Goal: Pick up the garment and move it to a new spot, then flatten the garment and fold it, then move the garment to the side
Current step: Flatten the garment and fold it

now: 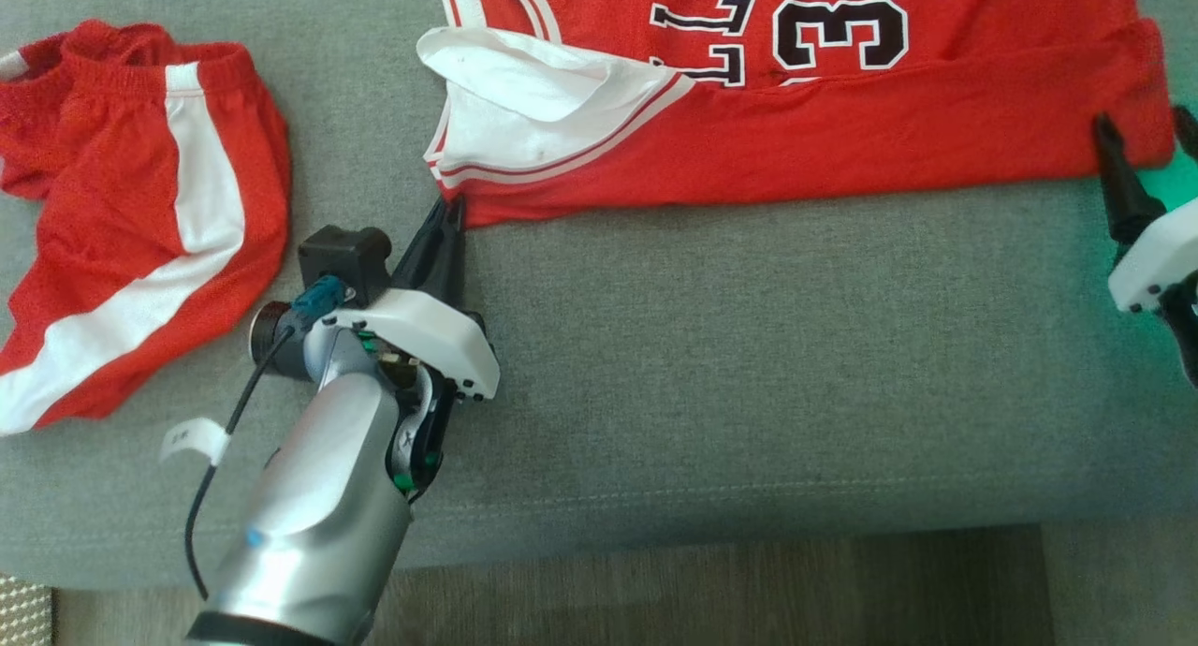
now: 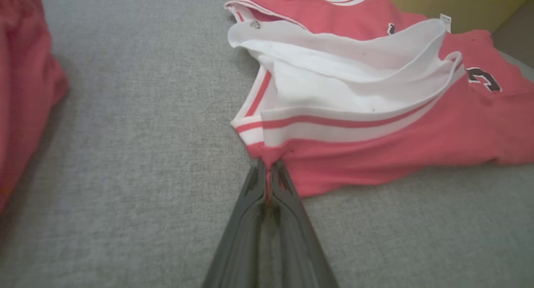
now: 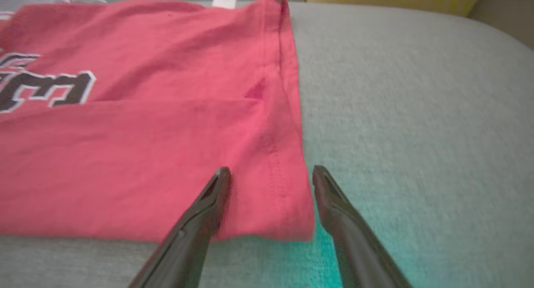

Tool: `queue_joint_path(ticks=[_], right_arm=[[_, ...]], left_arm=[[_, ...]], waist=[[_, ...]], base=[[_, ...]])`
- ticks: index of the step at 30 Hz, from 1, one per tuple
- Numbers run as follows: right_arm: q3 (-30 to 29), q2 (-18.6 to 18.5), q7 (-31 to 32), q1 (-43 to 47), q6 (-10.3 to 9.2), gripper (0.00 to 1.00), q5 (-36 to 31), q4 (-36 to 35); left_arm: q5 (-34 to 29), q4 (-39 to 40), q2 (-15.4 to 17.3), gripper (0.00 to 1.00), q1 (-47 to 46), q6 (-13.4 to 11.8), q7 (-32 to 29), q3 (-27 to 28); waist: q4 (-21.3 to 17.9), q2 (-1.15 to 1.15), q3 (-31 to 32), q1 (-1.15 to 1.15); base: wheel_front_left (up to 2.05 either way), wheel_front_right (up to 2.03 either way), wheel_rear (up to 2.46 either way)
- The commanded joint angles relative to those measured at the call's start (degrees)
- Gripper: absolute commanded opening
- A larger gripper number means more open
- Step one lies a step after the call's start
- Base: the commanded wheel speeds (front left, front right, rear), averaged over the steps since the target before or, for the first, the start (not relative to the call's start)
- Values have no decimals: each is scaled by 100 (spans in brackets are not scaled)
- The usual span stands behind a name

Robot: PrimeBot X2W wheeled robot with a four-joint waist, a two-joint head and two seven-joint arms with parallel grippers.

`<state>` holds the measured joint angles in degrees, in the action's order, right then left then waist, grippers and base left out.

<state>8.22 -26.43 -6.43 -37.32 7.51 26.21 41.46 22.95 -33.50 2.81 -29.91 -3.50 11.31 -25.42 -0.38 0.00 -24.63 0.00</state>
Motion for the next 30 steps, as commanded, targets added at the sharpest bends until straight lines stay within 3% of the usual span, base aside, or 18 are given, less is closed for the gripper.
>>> queue_joint_path(ticks=[1, 9, 10, 12, 16, 24, 30], right_arm=[[-52, -50, 66, 1, -2, 100, -97, 2], [-395, 260, 240, -177, -2, 100, -526, 722], [-388, 302, 294, -184, -2, 90, -525, 763], [-378, 358, 376, -177, -2, 0, -482, 783], [-389, 350, 448, -47, -2, 0, -230, 598], [-87, -108, 622, 559, -2, 0, 591, -212], [23, -479, 772, 985, -2, 0, 1038, -622]], left_arm=[[30, -42, 42, 0, -128, 18, 33, 87], [63, -350, 25, 0, -311, 77, 203, -42], [63, -355, 24, 0, -314, 82, 219, -52], [61, -339, 24, 0, -307, 79, 248, -59], [20, -127, 114, 0, -189, 64, 305, -45], [-114, 1045, 598, 0, 562, -51, 335, 27], [-77, 2000, 893, 0, 1205, -177, -168, -61]], waist=[[9, 0, -4, 0], [64, 0, -5, 0], [64, 0, 0, 0], [67, 0, 19, 0], [36, 0, 107, 0], [-28, 0, 449, 0], [-9, 0, 675, 0]], base=[[0, 0, 0], [0, 0, 0], [0, 0, 0], [0, 0, 0], [0, 0, 0], [0, 0, 0], [0, 0, 0]])
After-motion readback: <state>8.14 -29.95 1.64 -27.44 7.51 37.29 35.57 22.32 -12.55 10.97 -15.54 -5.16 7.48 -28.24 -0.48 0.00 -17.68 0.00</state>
